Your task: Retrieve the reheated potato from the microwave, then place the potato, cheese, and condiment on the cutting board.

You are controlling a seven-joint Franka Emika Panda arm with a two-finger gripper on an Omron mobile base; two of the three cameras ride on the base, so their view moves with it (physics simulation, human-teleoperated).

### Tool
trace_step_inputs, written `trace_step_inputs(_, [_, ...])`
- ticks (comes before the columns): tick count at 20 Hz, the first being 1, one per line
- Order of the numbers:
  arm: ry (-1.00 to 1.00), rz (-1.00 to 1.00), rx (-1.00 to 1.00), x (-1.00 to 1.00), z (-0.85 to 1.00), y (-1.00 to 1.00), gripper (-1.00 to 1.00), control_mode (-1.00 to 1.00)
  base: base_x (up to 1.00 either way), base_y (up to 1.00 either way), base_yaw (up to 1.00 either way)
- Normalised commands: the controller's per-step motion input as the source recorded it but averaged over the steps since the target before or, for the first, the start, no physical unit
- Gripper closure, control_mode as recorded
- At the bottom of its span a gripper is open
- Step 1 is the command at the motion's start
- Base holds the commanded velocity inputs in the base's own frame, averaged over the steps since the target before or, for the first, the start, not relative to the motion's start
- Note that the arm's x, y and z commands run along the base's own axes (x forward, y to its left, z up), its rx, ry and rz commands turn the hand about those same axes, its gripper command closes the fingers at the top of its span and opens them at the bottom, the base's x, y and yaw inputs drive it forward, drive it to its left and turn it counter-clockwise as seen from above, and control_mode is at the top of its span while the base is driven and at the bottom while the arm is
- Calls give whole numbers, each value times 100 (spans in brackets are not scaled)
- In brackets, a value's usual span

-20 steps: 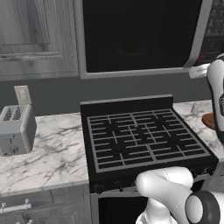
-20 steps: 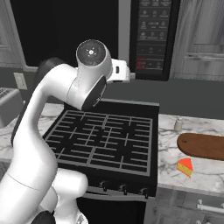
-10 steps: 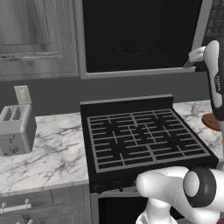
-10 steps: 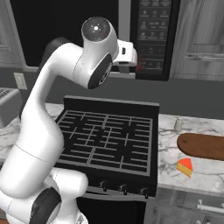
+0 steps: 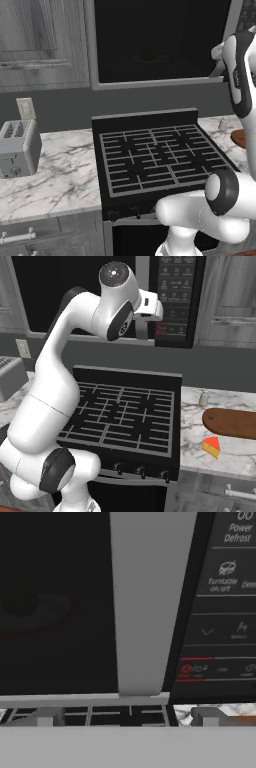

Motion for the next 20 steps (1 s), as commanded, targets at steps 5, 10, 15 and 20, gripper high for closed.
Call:
trace_step_inputs(5, [0,-1,3,40,5,-8,-100,-100,0,0,0])
trace_step_inputs(10, [0,0,5,32,0,-5,-100,-100,0,0,0])
trace_step_inputs(15, [-4,0,3,26,0,-7,-100,-100,0,0,0])
trace_step_inputs(20, [-9,0,1,24,0,-2,-100,-100,0,0,0])
